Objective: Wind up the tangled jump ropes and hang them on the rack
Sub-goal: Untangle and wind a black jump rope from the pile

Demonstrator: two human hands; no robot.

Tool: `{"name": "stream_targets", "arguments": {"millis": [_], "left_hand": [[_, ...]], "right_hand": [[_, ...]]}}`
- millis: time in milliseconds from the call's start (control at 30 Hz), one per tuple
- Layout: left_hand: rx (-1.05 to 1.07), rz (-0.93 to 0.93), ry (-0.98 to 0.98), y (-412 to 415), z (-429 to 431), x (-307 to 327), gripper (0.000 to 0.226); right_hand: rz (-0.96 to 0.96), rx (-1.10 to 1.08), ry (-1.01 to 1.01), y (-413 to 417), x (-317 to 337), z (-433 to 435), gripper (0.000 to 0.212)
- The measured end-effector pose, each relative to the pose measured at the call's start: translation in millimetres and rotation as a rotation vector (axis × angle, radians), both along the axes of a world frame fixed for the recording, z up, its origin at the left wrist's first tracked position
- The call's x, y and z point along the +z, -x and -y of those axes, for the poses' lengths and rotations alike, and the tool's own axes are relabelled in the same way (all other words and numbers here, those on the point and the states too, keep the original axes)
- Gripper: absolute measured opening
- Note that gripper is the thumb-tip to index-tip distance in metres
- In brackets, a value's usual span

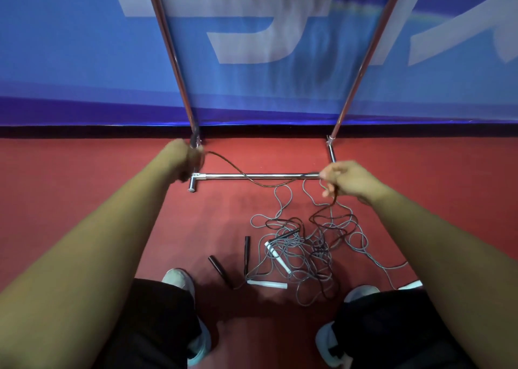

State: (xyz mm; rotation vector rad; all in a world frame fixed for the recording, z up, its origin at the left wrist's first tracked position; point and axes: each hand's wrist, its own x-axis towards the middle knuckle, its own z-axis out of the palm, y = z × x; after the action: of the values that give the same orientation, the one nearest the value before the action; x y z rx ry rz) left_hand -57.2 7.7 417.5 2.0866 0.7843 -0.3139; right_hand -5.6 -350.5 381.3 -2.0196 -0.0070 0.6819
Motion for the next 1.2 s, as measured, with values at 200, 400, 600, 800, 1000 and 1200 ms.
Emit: {"name": "stream_targets", "arguments": {"millis": [200,400,600,800,1000,1200], "left_hand": [[-0.265,-0.282,-0.554,8,7,7,0.024],[-0.108,0.352,0.462,5,71,21,0.013],[-0.507,0.257,0.631,15,126,19,0.015],[-0.181,0.377,0.768,8,122,30,0.027],[0.235,0.560,0.873,1,71,39,0.025],[0.012,0.278,-0.018,16,61,12,0.004]], "right_hand": [[0.430,-0.209,0.093,-20,26,-23,0.019],[0.281,0.179,-0.031,10,50,-48,0.007],[0.230,0.169,-0.232,28,71,-49,0.007],[0.229,0.339,0.058,35,56,3,0.008],[-0.026,0.406,0.563,27,-22,87,0.024],[0.128,-0.019,0.153,26,2,68,0.017]]}}
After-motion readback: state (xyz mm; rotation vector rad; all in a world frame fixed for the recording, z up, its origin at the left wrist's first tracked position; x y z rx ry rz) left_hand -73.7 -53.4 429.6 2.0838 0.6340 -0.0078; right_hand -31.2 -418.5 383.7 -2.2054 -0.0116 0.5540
